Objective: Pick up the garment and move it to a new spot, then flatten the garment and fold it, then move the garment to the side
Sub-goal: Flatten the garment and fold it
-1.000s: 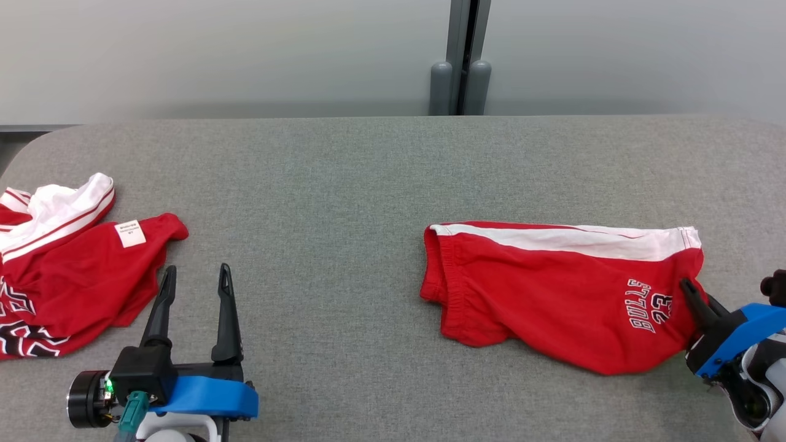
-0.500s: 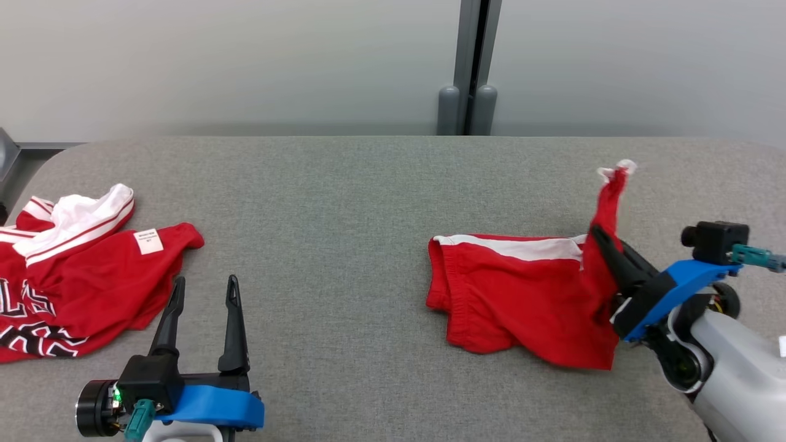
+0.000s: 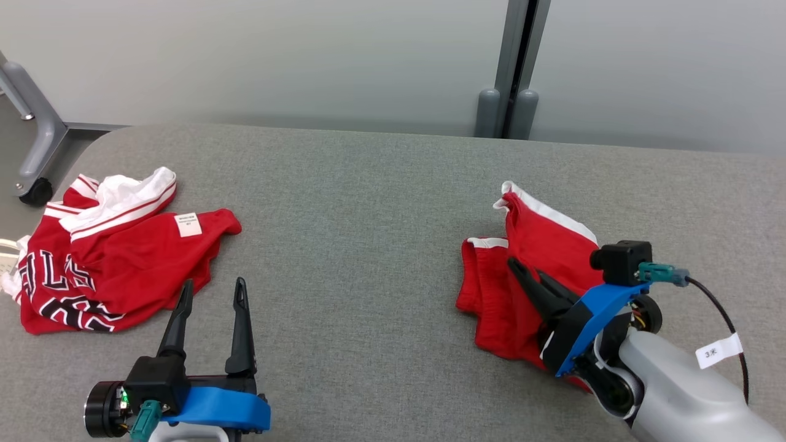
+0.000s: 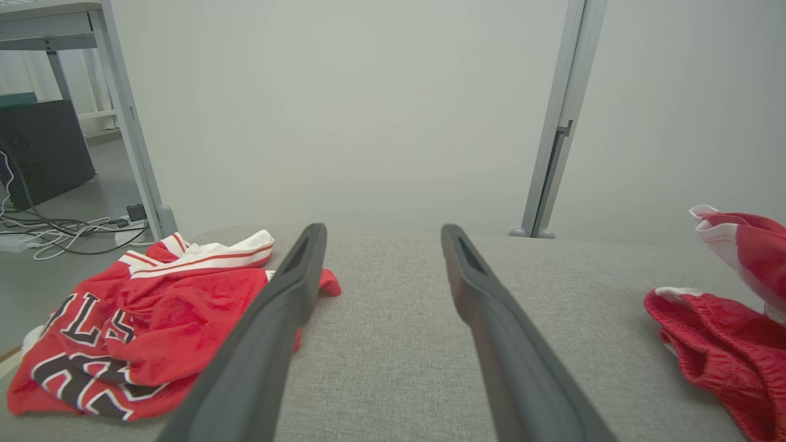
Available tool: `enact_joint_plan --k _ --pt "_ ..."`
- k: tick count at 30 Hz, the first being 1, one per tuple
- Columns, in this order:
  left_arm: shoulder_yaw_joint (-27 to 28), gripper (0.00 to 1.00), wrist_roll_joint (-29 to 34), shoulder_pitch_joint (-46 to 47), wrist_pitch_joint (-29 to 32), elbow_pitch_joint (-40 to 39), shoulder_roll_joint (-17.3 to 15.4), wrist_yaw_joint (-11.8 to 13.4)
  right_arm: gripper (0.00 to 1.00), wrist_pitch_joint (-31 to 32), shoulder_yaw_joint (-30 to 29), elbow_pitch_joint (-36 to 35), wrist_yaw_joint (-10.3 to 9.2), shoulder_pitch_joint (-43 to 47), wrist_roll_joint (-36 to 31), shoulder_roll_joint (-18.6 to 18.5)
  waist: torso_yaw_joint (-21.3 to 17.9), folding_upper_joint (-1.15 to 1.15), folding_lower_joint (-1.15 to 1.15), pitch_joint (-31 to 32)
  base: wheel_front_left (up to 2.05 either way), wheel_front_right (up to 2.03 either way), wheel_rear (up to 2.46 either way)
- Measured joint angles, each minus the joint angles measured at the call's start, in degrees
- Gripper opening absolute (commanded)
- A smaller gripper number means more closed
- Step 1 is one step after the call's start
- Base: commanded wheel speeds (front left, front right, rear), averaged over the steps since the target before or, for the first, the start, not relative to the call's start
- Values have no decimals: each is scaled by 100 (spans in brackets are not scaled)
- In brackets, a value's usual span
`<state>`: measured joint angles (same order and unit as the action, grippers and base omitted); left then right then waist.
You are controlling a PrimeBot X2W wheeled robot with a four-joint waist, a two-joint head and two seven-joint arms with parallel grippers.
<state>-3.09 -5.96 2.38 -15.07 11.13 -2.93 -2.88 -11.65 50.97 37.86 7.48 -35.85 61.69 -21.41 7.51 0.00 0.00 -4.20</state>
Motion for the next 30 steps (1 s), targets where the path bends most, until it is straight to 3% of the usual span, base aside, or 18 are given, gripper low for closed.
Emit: enact_joint_plan --k 5,6,7,8,13,19,25,30 --pt "8 100 -9 -24 1 7 0 5 0 46 55 68 0 196 -176 211 92 0 0 -35 0 0 0" --pt "7 100 -10 -25 1 5 0 7 26 34 44 107 0 231 -191 260 97 0 0 -45 0 0 0" --pt "7 100 -11 -25 1 5 0 8 96 3 32 136 0 254 -219 304 100 0 0 -55 0 0 0" --pt "4 100 -12 -25 1 5 0 18 100 -16 8 168 0 280 -219 348 100 0 0 -66 0 0 0" --pt "-94 100 -51 -21 0 27 0 33 100 -133 64 157 0 445 -369 505 50 0 0 -102 0 0 0" --pt "-121 100 -49 9 1 73 -1 34 100 -315 -176 -111 0 485 -754 353 -168 0 0 -91 0 0 0" --pt "-80 100 10 16 1 89 2 35 100 -334 -1349 -742 0 886 -1571 126 -472 0 0 9 0 0 0" --pt "-23 100 71 15 0 113 2 69 100 -337 -2419 -1249 0 1533 -2357 180 -748 0 0 105 0 0 0"
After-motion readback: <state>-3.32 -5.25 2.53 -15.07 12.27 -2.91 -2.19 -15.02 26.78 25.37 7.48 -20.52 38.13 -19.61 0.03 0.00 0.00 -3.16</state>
